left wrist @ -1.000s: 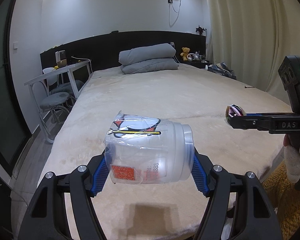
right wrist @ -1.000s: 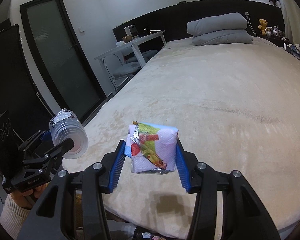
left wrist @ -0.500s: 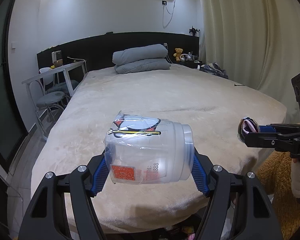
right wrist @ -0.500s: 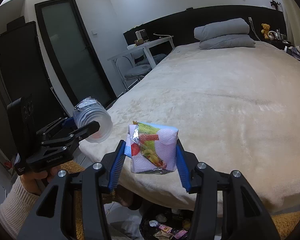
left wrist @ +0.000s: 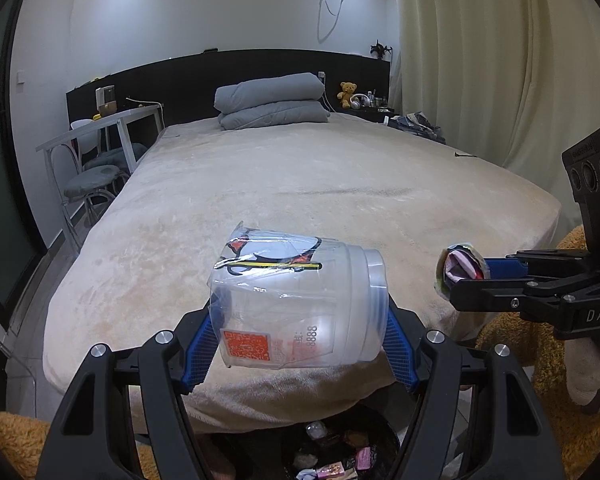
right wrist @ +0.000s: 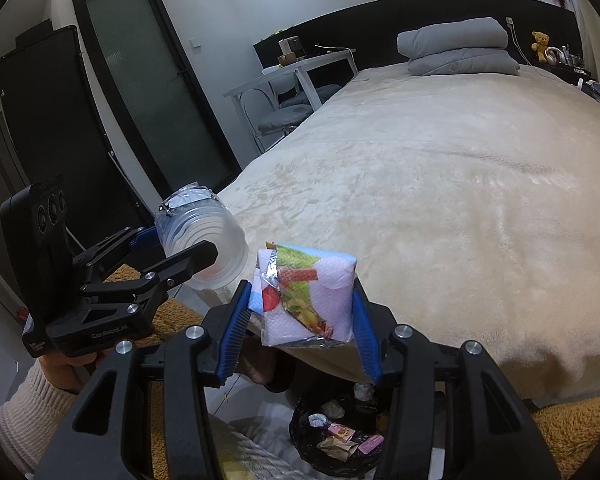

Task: Collect trash
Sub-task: 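Carry the plastic jar and small wrapper down toward the floor bin, then open both grippers over the bin, dropping the jar and wrapper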

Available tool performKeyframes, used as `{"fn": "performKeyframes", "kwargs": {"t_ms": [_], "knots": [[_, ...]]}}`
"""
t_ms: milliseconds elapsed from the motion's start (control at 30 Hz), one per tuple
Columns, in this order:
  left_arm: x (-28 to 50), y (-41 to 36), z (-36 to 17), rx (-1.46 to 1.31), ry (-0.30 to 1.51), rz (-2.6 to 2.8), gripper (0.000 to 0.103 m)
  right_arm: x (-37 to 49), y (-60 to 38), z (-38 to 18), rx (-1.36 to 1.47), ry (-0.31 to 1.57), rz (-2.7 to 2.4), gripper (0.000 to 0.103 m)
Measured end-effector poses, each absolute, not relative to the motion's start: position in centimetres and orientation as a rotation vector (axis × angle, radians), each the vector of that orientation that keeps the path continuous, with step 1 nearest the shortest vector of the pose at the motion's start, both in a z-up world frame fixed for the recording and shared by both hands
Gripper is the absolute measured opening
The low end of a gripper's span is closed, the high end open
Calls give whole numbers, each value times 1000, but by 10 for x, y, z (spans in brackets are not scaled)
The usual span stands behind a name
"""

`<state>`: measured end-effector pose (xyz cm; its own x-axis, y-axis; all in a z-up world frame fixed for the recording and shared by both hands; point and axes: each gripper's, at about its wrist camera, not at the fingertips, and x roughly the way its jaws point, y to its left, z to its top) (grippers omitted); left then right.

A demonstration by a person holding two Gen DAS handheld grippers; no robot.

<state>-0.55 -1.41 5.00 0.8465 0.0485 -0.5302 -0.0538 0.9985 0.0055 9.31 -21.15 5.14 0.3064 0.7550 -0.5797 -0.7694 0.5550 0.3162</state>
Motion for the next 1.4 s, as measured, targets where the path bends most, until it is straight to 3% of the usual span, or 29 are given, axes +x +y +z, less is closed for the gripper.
{"fn": "performKeyframes", "kwargs": {"t_ms": [467,900,1400], "knots": [[-11,-15,21,-163,690,-14,69,111,-212,13,45,962,932,49],[14,-26,-34,-204,999,-69,69,136,-214,-46,103,1286,806,49],[28,-28,-79,-252,1229,-72,70,140,-205,-81,111,1457,775,49]]}}
